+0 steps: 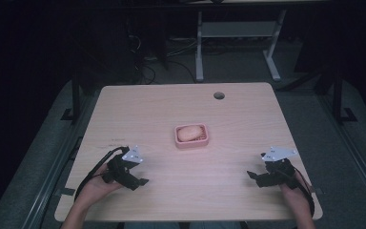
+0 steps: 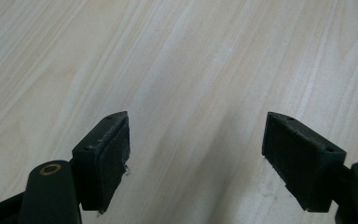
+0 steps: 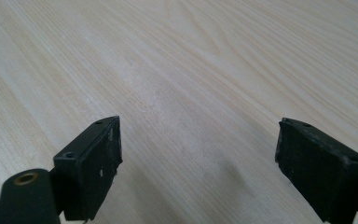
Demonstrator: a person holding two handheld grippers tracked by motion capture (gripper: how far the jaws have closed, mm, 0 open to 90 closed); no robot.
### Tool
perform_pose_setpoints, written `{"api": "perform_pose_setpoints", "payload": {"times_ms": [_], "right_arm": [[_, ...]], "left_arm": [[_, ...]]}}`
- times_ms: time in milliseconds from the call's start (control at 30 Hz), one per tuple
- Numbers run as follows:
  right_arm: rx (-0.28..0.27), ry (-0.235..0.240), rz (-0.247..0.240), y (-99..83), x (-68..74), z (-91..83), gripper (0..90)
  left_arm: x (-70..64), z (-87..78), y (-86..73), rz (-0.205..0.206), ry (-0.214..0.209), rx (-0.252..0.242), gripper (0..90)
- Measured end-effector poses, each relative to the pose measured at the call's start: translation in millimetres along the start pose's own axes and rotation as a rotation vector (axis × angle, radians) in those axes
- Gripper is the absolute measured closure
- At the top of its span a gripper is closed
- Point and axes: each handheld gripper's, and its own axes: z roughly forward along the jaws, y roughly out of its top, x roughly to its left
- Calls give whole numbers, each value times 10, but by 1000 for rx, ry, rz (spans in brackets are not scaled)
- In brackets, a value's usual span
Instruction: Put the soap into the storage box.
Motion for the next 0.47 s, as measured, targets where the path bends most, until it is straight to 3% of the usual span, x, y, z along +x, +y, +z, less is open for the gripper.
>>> {"api": "perform_pose_setpoints", "payload": {"times_ms": [233, 467], "right_arm": [[-4, 5, -18, 14, 16, -12, 140], [0, 12, -37, 32, 29, 16, 140]], "left_arm": [[-66, -67, -61, -15, 27, -28, 230], [-50, -50, -99, -21, 39, -39, 229]]}}
